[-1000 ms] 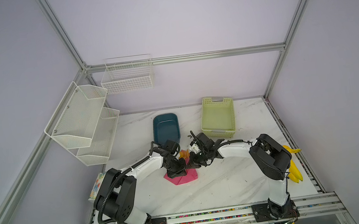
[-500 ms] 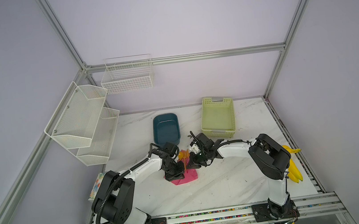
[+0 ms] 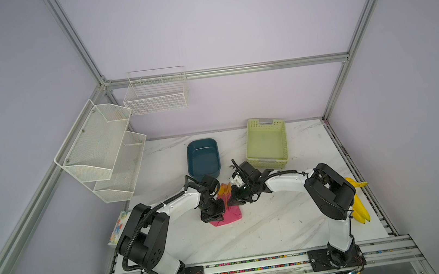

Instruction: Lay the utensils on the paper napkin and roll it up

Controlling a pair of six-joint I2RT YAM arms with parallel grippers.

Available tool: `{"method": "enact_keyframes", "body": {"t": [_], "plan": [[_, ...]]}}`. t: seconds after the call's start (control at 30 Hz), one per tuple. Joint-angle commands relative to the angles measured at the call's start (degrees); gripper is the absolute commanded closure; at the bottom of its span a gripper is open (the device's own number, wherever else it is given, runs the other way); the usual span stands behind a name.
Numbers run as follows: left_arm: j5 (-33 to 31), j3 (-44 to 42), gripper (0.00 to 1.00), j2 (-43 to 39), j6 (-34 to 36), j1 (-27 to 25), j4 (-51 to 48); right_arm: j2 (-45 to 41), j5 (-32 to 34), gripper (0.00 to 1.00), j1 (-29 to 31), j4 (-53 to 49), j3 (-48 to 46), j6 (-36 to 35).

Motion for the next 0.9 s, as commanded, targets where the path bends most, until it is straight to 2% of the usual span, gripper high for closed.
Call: {"method": "enact_keyframes", "body": {"t": [0.0,0.87], "plan": [[-1.4,-1.5,1.00,0.4,1.4,0.4,-0.6,0.4,0.8,1.00,0.3,-1.2,1.5,-0.3],[-1.8,-0.8,1.00,1.1,1.2,0.4,0.4,5.7,-2.6,1.00,4.2,12.1,2.5,8.5]]}}
